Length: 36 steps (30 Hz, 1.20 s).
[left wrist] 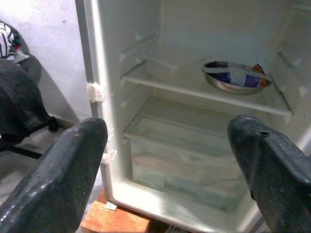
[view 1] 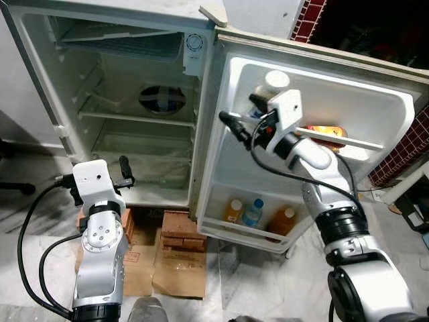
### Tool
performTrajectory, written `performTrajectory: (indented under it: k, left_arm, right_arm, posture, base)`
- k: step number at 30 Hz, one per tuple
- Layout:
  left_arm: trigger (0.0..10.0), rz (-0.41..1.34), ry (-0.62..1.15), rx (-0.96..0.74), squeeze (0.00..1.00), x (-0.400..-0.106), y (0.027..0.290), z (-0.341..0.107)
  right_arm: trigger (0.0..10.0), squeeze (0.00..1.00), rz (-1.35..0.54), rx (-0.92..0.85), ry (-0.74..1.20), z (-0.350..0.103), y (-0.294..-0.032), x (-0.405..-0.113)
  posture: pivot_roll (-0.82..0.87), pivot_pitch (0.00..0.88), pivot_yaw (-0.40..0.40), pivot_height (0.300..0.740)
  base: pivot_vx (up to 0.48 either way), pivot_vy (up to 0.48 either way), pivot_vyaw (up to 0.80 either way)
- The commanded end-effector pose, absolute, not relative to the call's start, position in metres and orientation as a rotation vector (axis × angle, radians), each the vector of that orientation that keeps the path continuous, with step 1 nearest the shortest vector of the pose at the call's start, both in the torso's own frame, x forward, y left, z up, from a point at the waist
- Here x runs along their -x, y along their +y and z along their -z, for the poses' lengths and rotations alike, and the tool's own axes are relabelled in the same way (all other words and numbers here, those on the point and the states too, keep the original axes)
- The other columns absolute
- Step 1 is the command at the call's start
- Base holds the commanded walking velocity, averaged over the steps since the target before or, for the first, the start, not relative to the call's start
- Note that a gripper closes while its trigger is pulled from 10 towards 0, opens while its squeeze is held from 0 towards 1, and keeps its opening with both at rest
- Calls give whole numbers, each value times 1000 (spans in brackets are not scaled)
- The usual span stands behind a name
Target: Restocking fridge
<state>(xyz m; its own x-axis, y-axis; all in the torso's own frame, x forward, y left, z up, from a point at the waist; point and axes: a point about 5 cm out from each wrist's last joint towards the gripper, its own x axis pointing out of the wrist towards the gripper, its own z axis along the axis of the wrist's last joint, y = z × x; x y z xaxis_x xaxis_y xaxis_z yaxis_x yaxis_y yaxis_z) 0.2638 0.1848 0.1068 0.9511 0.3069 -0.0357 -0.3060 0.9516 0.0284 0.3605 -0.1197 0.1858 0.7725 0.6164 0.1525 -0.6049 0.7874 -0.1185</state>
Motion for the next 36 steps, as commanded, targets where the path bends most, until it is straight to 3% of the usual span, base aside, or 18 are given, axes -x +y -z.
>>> performTrajectory:
  k: [1,14,21,28,36]
  left_arm:
    - [10000,-288,28,-23,0,-268,180,-110]
    - [10000,-287,23,-27,0,-269,181,-110]
    - [10000,-287,26,-31,0,-267,179,-109]
    - [10000,-278,37,-40,0,-267,178,-107]
    - [10000,-268,46,-37,0,-268,177,-105]
  right_arm:
    - [10000,0,-661,59,-223,-193,-120,-361]
    - [10000,0,-707,24,-281,-196,-112,-350]
    - [10000,0,-592,3,-303,-191,-121,-335]
    - [10000,0,-580,-10,-160,-148,-128,-299]
    - [10000,0,-519,41,-69,-125,-139,-283]
  posture:
    - [140,0,-90,740]
    - [136,0,-88,740]
    - [132,0,-94,740]
    - [124,0,-90,740]
    - [111,0,-87,740]
  base:
    - [0,0,0]
    - [0,0,0]
    - [0,0,0]
    - [0,0,0]
    - [0,-258,0]
